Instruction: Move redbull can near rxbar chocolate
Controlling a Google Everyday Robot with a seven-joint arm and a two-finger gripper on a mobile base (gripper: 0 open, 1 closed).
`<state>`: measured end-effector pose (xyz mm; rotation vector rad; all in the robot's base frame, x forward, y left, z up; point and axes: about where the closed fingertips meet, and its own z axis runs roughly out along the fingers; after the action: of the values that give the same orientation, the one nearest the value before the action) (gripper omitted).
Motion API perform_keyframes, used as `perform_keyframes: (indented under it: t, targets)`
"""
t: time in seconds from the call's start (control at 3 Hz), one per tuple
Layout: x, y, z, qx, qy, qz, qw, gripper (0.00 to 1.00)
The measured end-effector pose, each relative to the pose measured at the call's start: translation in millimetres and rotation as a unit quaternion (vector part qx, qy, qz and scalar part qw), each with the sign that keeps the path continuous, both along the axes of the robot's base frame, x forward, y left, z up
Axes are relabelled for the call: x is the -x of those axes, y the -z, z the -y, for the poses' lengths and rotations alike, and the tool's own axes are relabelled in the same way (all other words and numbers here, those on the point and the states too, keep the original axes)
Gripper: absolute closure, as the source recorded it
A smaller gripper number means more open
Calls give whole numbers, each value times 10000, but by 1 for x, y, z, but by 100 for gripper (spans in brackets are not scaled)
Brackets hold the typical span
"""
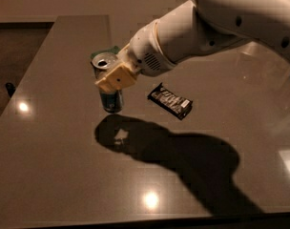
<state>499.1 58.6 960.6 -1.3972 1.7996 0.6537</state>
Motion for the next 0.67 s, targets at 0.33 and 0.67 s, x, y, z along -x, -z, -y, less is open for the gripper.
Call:
perform_keyframes:
  t: [0.33,0.67]
  targets:
    - [-14,5,17,23,150,6,9999,100]
    - [-26,16,35,11,263,-17,9997,100]
